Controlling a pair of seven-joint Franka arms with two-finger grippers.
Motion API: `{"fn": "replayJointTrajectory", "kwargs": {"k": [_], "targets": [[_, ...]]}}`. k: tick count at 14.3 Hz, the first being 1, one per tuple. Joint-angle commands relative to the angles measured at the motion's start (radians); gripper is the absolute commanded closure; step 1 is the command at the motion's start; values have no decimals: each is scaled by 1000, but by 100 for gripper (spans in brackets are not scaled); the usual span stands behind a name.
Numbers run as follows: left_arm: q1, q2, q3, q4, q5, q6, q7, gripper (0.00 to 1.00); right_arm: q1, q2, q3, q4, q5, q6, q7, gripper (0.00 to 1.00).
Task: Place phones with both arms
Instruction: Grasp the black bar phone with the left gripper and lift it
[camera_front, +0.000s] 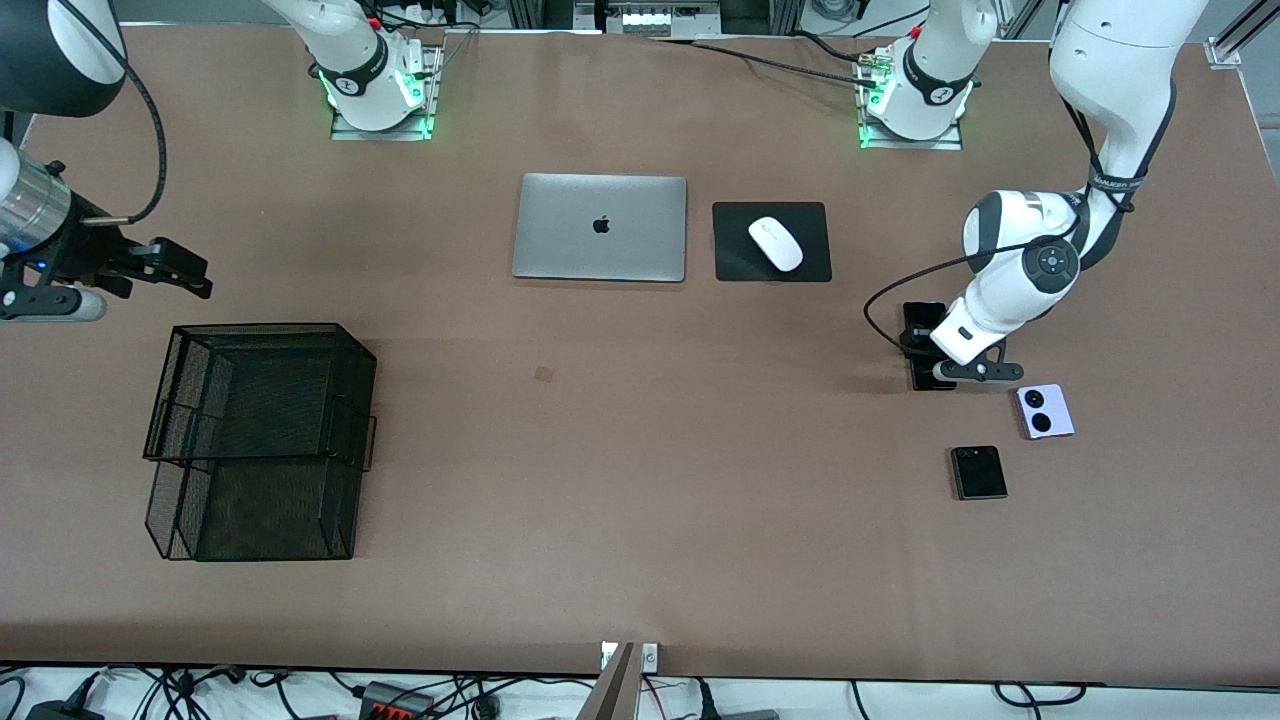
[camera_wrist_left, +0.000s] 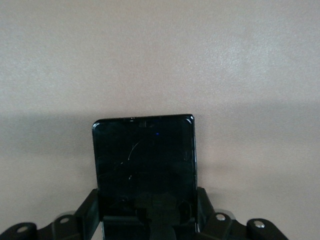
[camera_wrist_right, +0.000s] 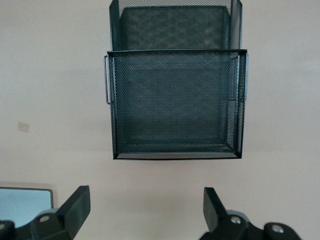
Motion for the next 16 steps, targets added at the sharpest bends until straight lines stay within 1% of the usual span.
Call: {"fn": "replayJointTrajectory", "kwargs": {"k": [1, 3, 4, 5, 7, 8, 9, 10, 12, 13, 15, 16], "targets": [[3, -15, -4, -4, -9, 18, -2, 71, 2, -10, 6, -5, -14, 7, 2, 0], [-3, -58, -4, 5, -9, -4, -4, 71, 3, -10, 6, -5, -14, 12, 3, 0], [-6, -80, -8, 35, -9, -54, -5, 71, 3, -6, 6, -5, -14, 21, 2, 0], [-9, -90, -27, 83, -9, -139, -7, 71, 14, -2, 6, -5, -14, 33, 2, 0], [-15, -82, -65, 256, -12, -406, -5, 72, 28, 12, 6, -5, -7, 38, 5, 0], [-24, -64, -95, 337, -19, -511, -5, 71, 28, 21, 6, -5, 1, 39, 6, 0], [-30, -32, -128, 412, -22, -583, -18, 72, 28, 30, 6, -4, 12, 51, 6, 0], [-37, 2, -171, 471, -22, -614, -45, 72, 28, 36, 6, -5, 15, 70, 5, 0], [-70, 95, -247, 597, -22, -616, -90, 71, 35, 67, 6, -4, 9, 106, 3, 0], [-110, 150, -260, 664, -22, -614, -152, 71, 43, 79, 6, -4, 10, 120, 5, 0], [-222, 287, -260, 837, -12, -611, -308, 72, 41, 133, 6, 21, 7, 128, 3, 0], [-283, 345, -252, 905, -10, -611, -355, 72, 41, 151, 6, 21, 9, 133, 0, 0]]}}
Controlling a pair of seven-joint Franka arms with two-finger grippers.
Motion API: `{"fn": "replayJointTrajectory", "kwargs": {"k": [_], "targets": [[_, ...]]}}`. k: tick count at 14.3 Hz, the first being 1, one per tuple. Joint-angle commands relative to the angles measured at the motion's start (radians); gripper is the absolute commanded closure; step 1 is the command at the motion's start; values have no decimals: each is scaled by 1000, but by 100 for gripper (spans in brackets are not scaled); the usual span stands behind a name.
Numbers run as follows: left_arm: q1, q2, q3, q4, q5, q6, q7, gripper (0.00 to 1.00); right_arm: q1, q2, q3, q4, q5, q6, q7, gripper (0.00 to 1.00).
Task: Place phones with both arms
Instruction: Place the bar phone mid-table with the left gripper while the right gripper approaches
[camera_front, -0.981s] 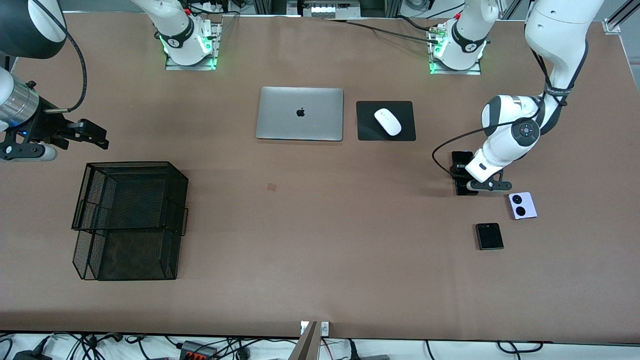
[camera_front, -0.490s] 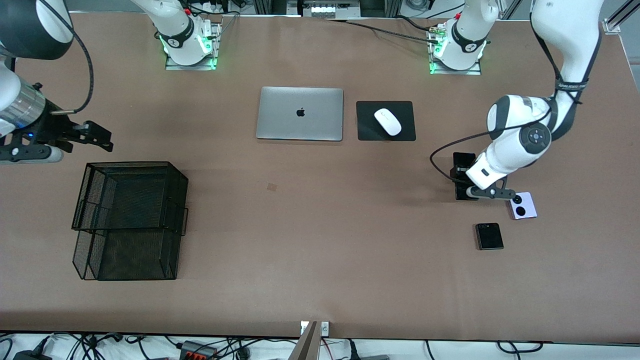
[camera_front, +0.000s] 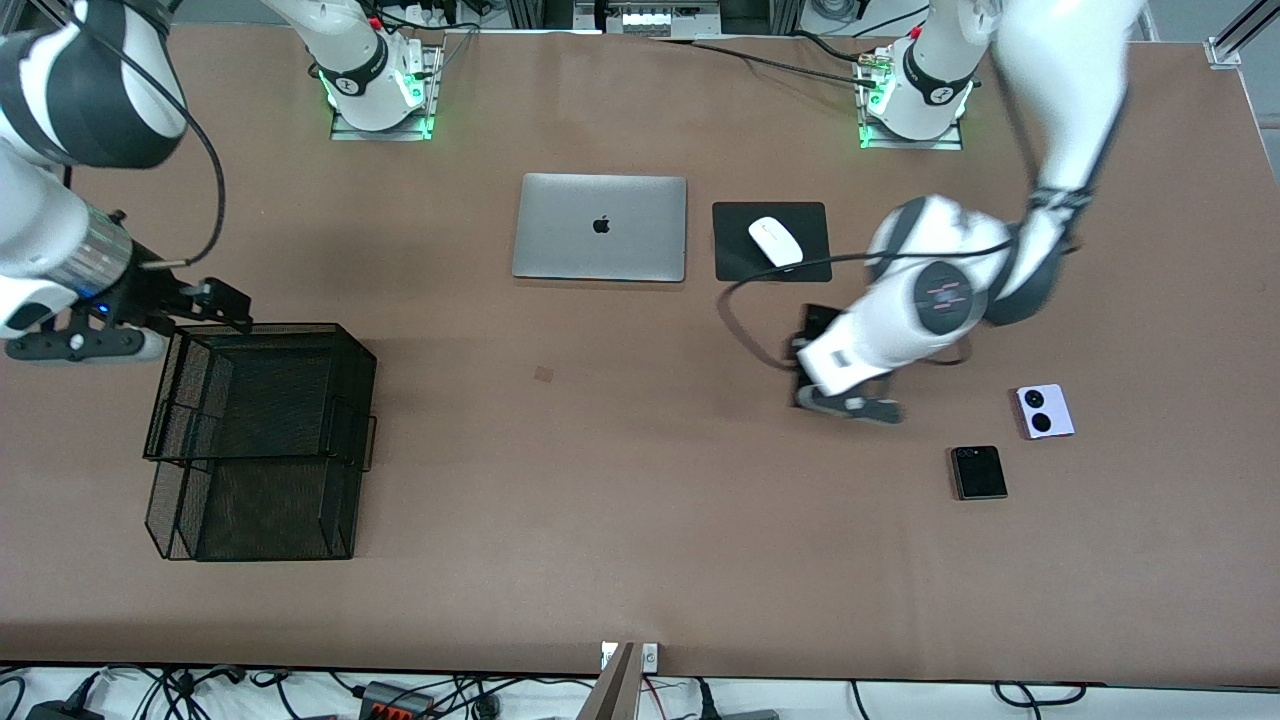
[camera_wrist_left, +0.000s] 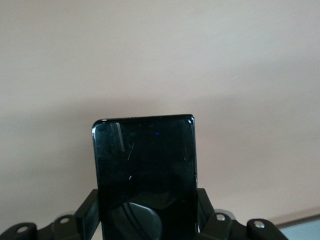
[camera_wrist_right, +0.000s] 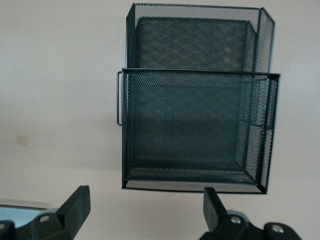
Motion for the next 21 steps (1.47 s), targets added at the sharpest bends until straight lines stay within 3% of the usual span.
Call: {"fn": "replayJointTrajectory", "kwargs": {"k": [1, 6, 9, 10, 11, 12, 15, 18, 21], "targets": [[-134, 208, 15, 262, -10, -14, -106, 73, 3, 54, 1, 21, 7, 11, -2, 0], [-258, 349, 15, 293, -17, 271, -252, 73, 59, 85, 1, 14, 12, 35, 6, 0], [-278, 359, 15, 293, -8, 295, -264, 68, 91, 102, 1, 20, 9, 38, 4, 0], [-278, 357, 15, 292, -5, 295, -261, 57, 103, 110, 1, 21, 10, 38, 4, 0], [-274, 356, 15, 289, -5, 295, -255, 15, 115, 110, 1, 23, 12, 40, 6, 0], [-266, 351, 15, 283, -5, 292, -255, 0, 117, 110, 1, 23, 14, 41, 4, 0], [-251, 333, 16, 281, -5, 238, -258, 0, 126, 113, 1, 25, 14, 41, 6, 0], [-179, 261, 26, 282, -2, 10, -257, 0, 149, 119, 1, 31, 15, 58, 6, 0], [-90, 227, 47, 284, 142, -169, -255, 0, 206, 134, 2, 32, 17, 96, 4, 0]]}}
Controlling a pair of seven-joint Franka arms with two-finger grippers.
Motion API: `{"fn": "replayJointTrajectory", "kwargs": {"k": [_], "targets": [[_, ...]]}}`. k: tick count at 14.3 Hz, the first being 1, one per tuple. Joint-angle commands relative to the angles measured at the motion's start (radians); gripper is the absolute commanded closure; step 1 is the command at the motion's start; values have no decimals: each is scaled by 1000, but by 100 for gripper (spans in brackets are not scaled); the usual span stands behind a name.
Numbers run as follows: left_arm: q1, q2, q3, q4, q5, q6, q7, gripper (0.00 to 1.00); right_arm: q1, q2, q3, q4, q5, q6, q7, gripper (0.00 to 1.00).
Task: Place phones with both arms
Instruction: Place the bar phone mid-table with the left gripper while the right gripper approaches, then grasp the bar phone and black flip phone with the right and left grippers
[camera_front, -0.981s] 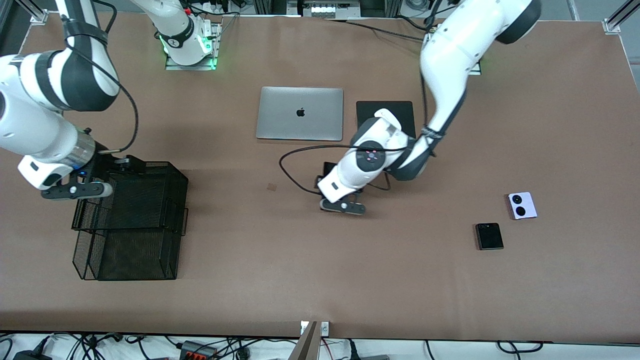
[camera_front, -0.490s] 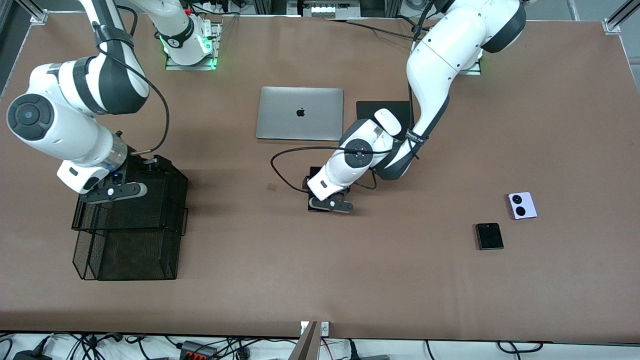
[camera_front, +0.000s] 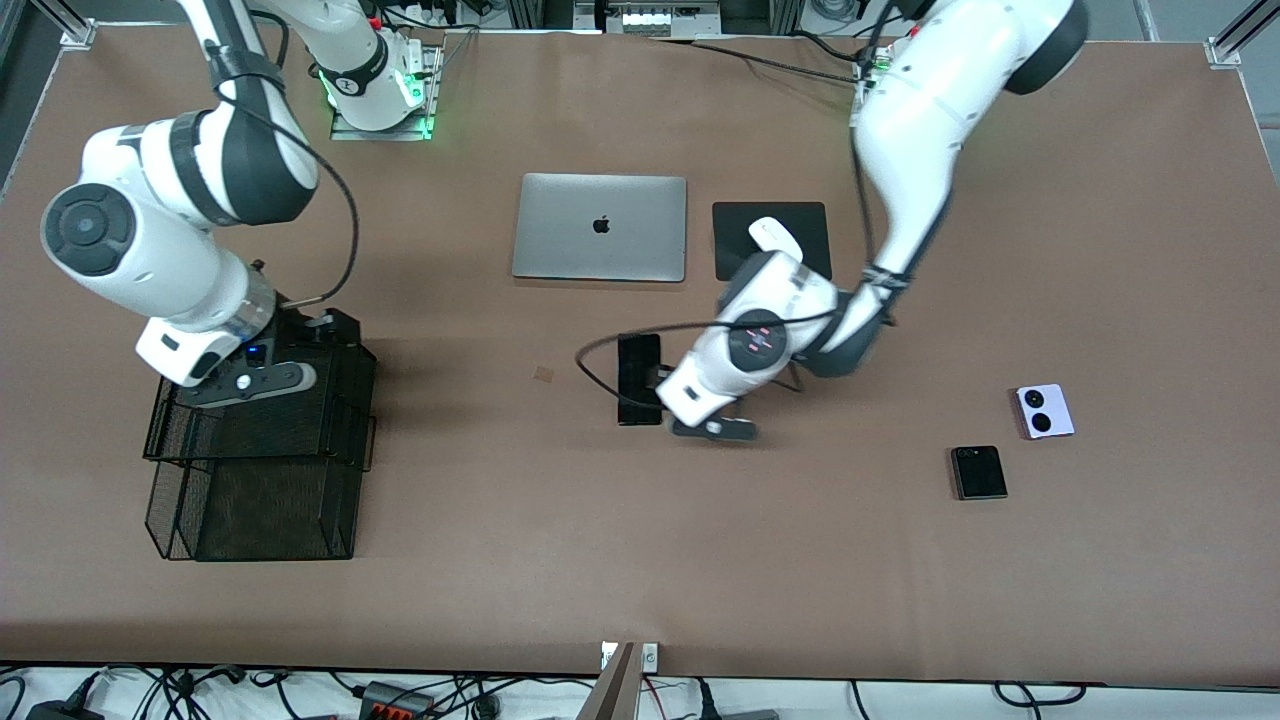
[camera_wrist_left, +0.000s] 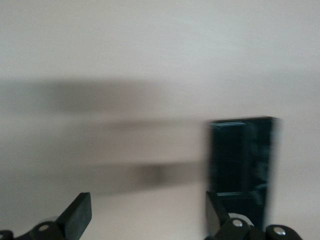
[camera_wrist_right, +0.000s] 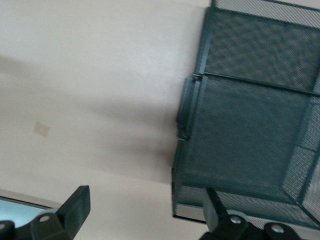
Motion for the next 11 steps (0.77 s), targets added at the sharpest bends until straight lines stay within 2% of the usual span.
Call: {"fn": "replayJointTrajectory", "kwargs": {"k": [1, 3, 5, 8, 11], "targets": [[98, -40, 4, -18, 140, -145, 2, 0, 67, 41, -1, 26, 14, 39, 3, 0], [167, -57, 6, -16, 206, -240, 8, 0, 136, 84, -1, 26, 32, 105, 6, 0], [259, -57, 3, -16, 258, -256, 78, 0, 219, 112, -2, 27, 61, 162, 55, 0], [381, -48, 3, -10, 260, -217, 270, 0, 316, 202, -2, 67, 61, 269, 152, 0], [460, -32, 10, -19, 268, -94, 365, 0, 402, 342, -2, 162, 53, 332, 297, 0]]}}
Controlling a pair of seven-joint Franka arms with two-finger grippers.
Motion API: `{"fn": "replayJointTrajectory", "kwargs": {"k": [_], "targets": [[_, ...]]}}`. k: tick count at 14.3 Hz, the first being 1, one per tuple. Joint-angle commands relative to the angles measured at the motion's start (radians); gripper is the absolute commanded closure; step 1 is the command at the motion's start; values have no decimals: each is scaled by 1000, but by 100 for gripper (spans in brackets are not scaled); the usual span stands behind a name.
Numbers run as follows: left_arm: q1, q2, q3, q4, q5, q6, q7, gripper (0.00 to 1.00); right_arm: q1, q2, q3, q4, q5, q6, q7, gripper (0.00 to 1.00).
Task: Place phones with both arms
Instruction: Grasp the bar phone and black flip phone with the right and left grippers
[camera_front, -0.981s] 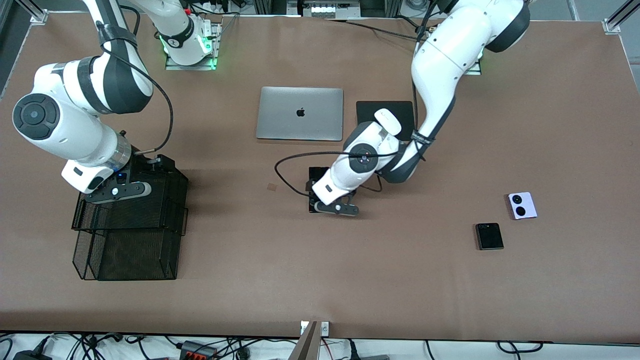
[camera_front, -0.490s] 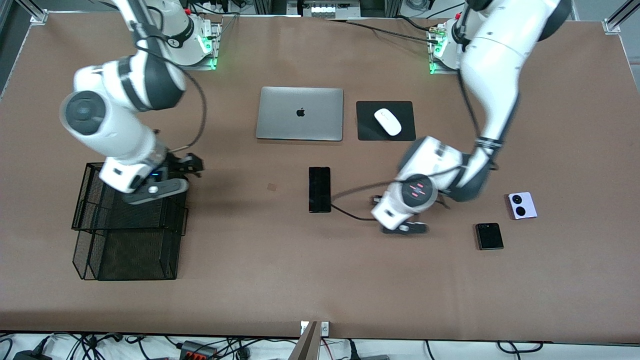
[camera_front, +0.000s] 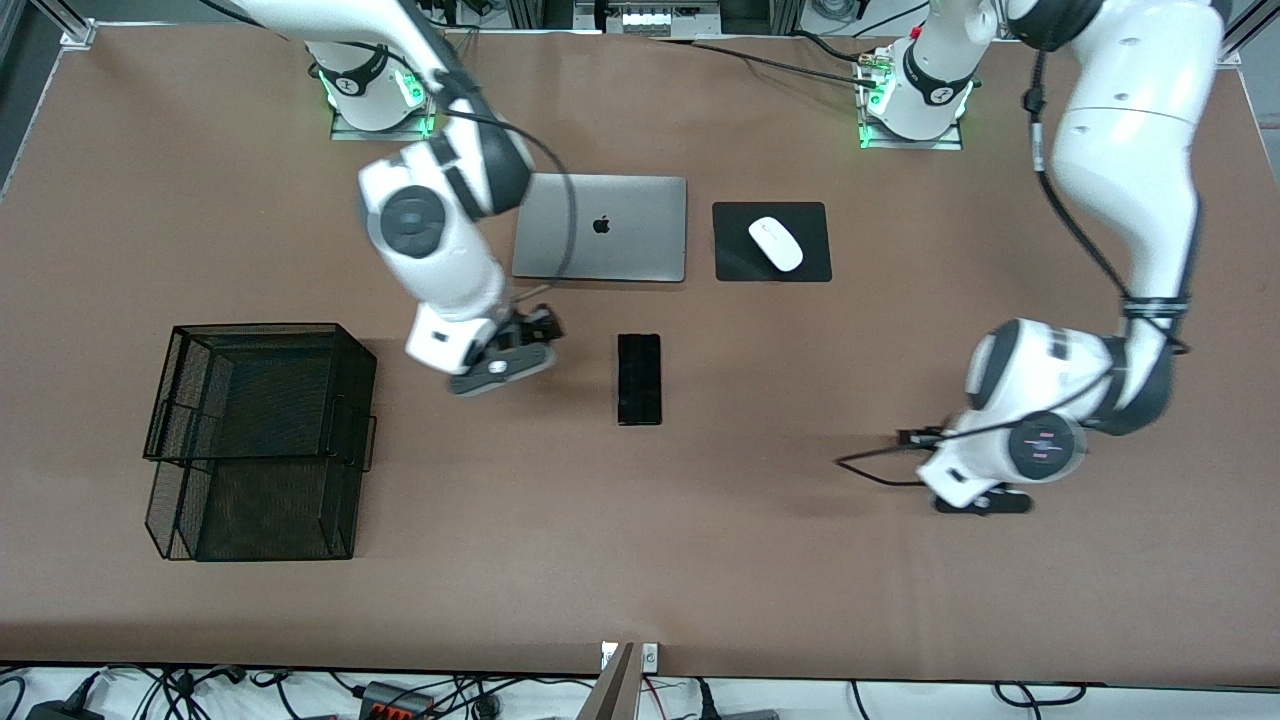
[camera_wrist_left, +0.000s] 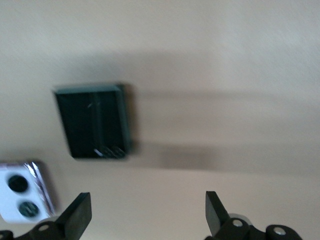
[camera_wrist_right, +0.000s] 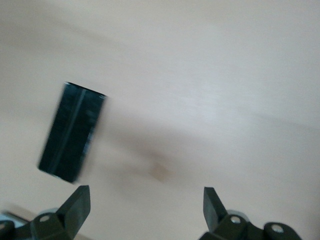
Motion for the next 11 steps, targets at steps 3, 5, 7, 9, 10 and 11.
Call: {"fn": "replayJointTrajectory", "kwargs": {"k": [3, 5, 7, 9, 10, 11], "targets": [[83, 44, -2, -19, 21, 202, 102, 0, 86, 218, -11, 188, 5, 75, 184, 0], [84, 67, 16, -20, 27, 230, 111, 0, 116, 271, -11, 211, 4, 145, 265, 0], [83, 79, 16, -20, 27, 232, 110, 0, 129, 330, -11, 237, 4, 219, 301, 0], [93, 90, 18, -20, 29, 250, 125, 0, 144, 382, -11, 270, 4, 248, 328, 0], [96, 96, 18, -22, 29, 259, 128, 0, 146, 400, -11, 282, 4, 266, 356, 0], [98, 99, 18, -22, 27, 264, 130, 0, 158, 417, -16, 291, 2, 282, 373, 0]]}}
